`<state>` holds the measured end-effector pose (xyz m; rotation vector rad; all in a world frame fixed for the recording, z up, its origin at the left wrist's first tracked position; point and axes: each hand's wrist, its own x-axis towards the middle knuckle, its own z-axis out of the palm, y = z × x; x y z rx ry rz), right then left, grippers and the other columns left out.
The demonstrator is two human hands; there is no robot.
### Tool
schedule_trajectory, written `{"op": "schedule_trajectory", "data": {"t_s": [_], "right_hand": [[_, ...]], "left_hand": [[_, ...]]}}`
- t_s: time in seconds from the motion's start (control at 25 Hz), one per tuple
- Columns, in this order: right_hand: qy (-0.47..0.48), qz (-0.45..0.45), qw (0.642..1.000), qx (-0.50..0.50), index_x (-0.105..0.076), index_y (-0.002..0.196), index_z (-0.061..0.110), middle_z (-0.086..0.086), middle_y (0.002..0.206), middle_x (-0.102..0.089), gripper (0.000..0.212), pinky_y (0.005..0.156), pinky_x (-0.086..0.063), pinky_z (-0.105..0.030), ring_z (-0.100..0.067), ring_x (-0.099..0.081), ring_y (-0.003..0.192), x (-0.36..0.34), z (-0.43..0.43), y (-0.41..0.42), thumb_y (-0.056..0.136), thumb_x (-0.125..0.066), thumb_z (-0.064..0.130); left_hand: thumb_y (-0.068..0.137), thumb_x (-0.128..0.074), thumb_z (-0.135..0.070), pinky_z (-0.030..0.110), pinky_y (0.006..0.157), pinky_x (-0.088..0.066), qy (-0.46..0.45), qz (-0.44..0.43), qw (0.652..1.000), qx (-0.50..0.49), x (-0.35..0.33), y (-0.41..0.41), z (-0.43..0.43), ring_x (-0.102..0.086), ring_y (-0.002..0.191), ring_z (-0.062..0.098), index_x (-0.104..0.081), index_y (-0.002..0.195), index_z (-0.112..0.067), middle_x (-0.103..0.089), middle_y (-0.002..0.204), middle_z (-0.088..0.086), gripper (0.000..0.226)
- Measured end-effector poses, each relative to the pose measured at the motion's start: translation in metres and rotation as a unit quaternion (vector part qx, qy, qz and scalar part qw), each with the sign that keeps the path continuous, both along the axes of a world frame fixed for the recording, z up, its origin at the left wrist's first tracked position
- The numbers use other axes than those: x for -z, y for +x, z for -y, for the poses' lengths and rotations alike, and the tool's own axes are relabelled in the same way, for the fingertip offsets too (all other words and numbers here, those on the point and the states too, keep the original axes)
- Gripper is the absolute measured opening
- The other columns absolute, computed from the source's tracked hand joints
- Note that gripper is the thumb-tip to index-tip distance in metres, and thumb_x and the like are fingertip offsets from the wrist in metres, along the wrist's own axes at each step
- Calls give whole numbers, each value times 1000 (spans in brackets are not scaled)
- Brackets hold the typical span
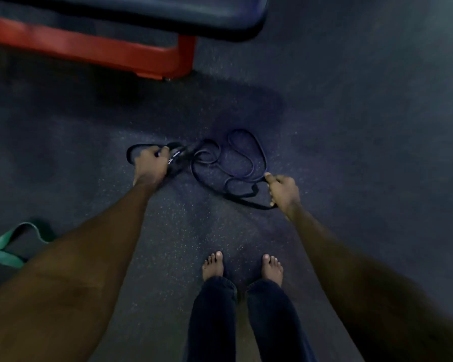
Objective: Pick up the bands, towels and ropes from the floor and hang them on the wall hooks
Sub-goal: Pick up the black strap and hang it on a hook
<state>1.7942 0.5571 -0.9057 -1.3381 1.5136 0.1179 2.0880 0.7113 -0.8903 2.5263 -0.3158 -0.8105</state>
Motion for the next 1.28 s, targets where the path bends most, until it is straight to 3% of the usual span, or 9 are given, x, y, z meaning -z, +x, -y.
{"op": "schedule_trajectory", "data": {"t_s": [0.12, 0.24, 0.4, 0.52, 0.64, 0.76, 1.12, 1.28], "right_hand": [[-49, 29, 998, -25, -46, 57, 20, -4, 60, -54, 47, 59, -54, -42, -25, -55, 60, -121, 27, 33, 95, -55, 46], [-102, 31, 992, -69, -40, 53, 21, -1, 52, -50, 50, 64, -55, -44, -24, -56, 56, -222, 44, 51, 95, -53, 44], [-154, 57, 984, -74, -43, 51, 17, -4, 56, -52, 50, 70, -57, -47, -32, -63, 67, -352, 66, 50, 92, -54, 45], [-203, 78, 973, -81, -46, 51, 17, -5, 58, -55, 51, 73, -57, -48, -36, -66, 73, -440, 91, 42, 88, -53, 52], [-249, 107, 959, -78, -52, 58, 14, -2, 58, -55, 51, 68, -57, -40, -28, -63, 62, -535, 123, 28, 89, -54, 54], [-287, 141, 943, -97, -54, 69, 11, 2, 59, -54, 48, 60, -48, -28, -17, -55, 52, -622, 153, 10, 87, -63, 55], [-418, 187, 888, -52, -62, 83, 8, 2, 72, -61, 41, 69, -41, -26, -19, -58, 74, -778, 241, -36, 81, -72, 48], [-451, 199, 868, -59, -62, 78, 6, 4, 69, -58, 40, 65, -38, -27, -18, -56, 74, -813, 279, -34, 80, -74, 44]], "left_hand": [[97, -50, -40, 40, 79, -46, -20, 9, 1000, -15, -115, 3, 11, -63, 97, 39, -67, 91, -4, -68, 96, 26, 40], [97, -50, -39, 37, 70, -41, -60, 7, 998, 8, -212, -5, 22, -64, 89, 37, -64, 79, -1, -65, 80, 21, 45], [95, -51, -43, 35, 75, -41, -94, 18, 995, 18, -347, -14, 32, -63, 92, 32, -70, 83, -4, -69, 83, 17, 45], [95, -55, -43, 36, 65, -34, -122, 41, 990, 57, -435, -22, 40, -56, 73, 25, -54, 62, -4, -54, 60, 9, 51], [94, -60, -39, 34, 61, -30, -145, 65, 983, 91, -523, -27, 55, -48, 65, 22, -45, 55, -12, -50, 57, 14, 49], [85, -63, -47, 32, 58, -38, -200, 67, 973, 90, -608, -34, 79, -50, 55, 21, -48, 57, -13, -48, 53, 5, 47], [85, -59, -60, 29, 53, -39, -290, 163, 933, 140, -762, -60, 148, -50, 47, 17, -49, 64, -17, -51, 57, 4, 49], [90, -61, -50, 23, 44, -35, -307, 100, 935, 149, -785, -48, 179, -41, 46, 12, -61, 73, -13, -48, 58, -1, 41]]}}
